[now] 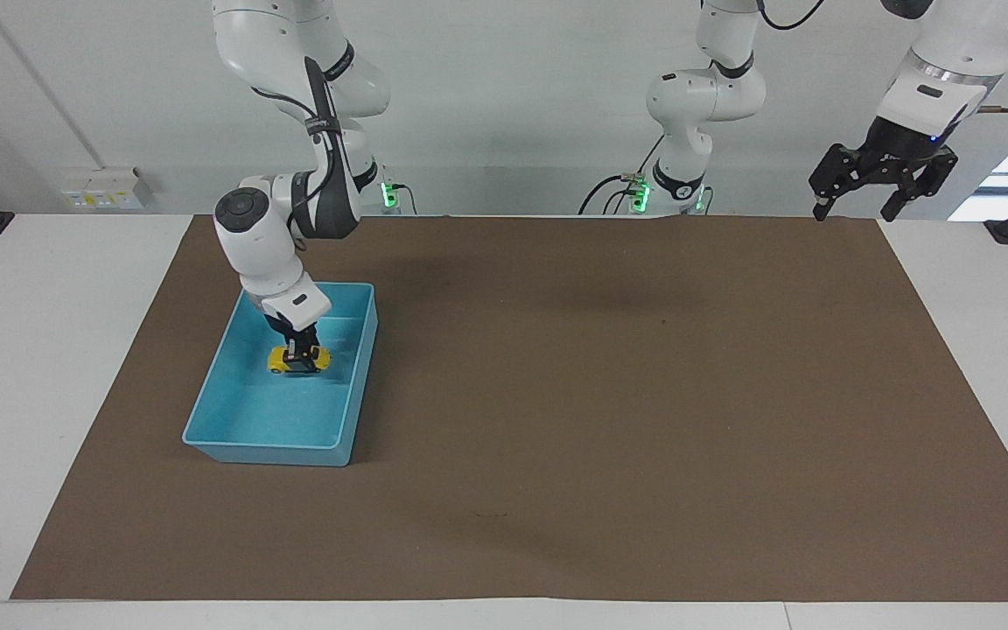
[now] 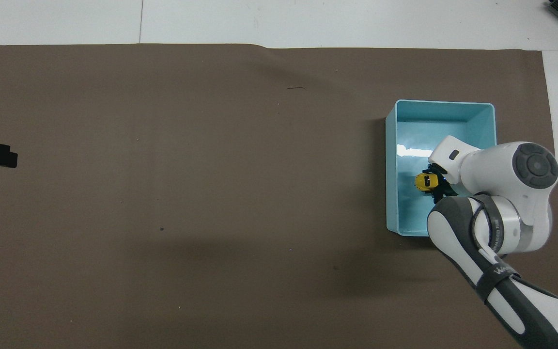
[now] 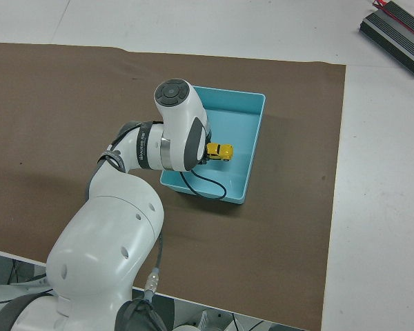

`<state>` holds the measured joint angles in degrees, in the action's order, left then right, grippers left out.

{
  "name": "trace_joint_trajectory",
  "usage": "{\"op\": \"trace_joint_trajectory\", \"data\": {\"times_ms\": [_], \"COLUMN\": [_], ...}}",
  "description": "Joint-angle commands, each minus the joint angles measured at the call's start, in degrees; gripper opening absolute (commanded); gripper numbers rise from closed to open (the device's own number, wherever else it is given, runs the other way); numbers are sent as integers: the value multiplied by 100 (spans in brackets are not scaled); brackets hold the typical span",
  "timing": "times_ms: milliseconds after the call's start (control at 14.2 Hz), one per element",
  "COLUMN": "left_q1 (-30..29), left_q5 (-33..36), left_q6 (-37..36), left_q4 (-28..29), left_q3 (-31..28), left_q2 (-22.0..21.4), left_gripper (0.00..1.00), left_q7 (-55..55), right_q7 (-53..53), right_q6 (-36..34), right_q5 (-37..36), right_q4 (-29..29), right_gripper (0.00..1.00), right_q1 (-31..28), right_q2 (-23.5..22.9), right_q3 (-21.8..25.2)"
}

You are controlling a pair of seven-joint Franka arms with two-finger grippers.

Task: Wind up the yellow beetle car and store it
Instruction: 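Lower the car into the blue box and open the right gripper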

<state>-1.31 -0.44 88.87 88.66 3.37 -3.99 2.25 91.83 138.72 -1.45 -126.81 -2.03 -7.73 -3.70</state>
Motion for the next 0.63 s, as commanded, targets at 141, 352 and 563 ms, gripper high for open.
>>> {"op": "trace_joint_trajectory", "data": {"times_ms": [141, 352, 563], "left_q1": [-98, -98, -98], "left_q5": [-79, -79, -79], "left_q6": [-63, -63, -63], "left_q4": [72, 72, 72], "left_q3": [50, 50, 50], "left_q2": [-85, -85, -85], "left_gripper": [100, 100, 100], "left_q7": [-5, -14, -14], "right_q7": [239, 248, 222], "right_q6": [330, 427, 419], "right_q5": [-75, -75, -75], "right_q4": [-99, -99, -99], "right_gripper": [15, 18, 40], "right_q1": [-78, -96, -96], "right_q2": [-114, -229, -229], "right_q3": [-34, -34, -34]}}
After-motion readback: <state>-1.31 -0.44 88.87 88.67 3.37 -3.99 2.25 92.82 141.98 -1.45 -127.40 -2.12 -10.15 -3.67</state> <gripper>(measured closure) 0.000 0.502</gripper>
